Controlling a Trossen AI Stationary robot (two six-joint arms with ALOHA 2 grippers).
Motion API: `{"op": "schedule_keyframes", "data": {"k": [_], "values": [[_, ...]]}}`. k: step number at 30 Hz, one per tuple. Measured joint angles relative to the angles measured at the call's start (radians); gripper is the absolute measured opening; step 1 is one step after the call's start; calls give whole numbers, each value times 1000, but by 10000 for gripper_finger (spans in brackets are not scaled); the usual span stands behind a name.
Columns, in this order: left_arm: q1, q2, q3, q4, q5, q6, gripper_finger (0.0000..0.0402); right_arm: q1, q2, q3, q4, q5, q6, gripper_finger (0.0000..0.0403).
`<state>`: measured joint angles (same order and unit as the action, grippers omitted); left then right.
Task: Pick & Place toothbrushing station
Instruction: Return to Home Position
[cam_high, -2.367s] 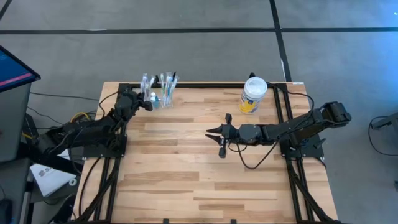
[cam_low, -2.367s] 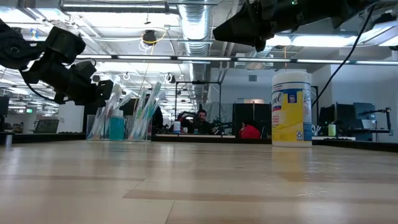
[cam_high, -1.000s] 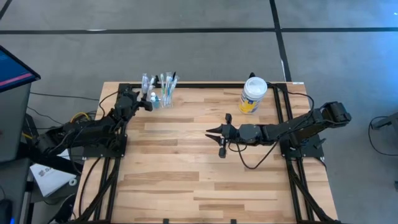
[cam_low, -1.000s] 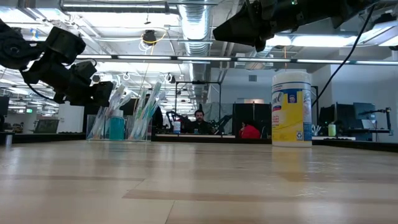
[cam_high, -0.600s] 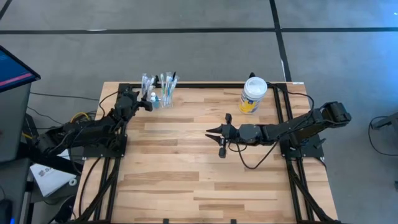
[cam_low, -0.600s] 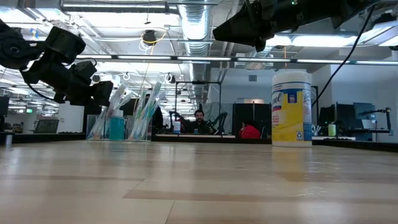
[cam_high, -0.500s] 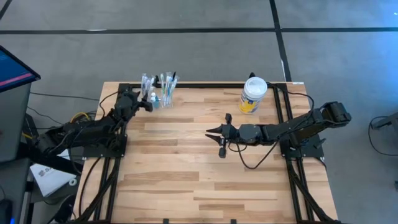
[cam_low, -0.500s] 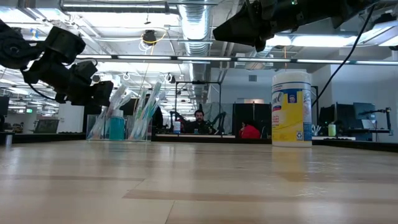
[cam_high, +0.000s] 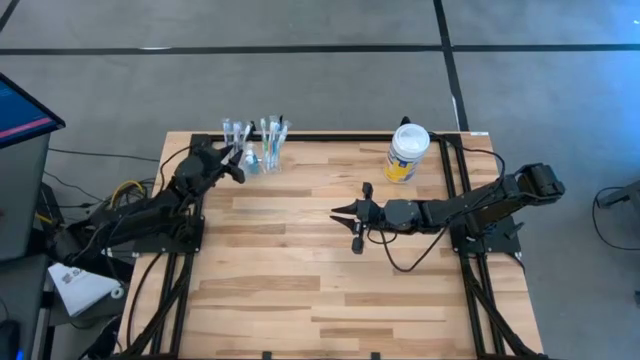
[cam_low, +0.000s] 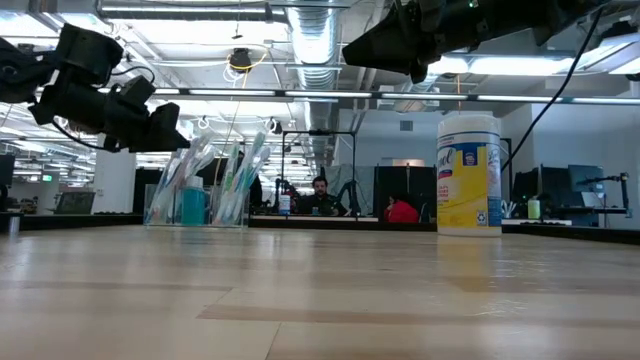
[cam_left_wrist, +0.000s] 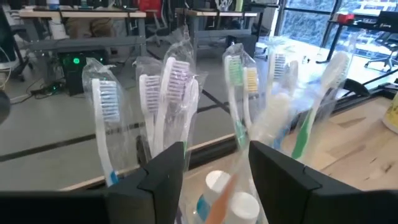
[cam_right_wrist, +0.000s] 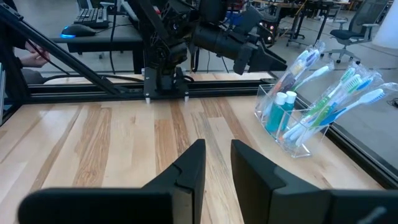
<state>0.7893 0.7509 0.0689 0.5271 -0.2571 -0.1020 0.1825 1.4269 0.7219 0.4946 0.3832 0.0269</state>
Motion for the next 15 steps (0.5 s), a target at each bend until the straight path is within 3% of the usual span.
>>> {"op": "schedule_keyframes", "data": {"k": [11, 15], "values": [[-53, -105, 0, -34, 3, 53, 169, 0, 0, 0, 0, 0, 7, 67], [-107, -132, 0, -33, 101, 49, 164, 0, 0, 0, 2, -4, 7, 67]]}}
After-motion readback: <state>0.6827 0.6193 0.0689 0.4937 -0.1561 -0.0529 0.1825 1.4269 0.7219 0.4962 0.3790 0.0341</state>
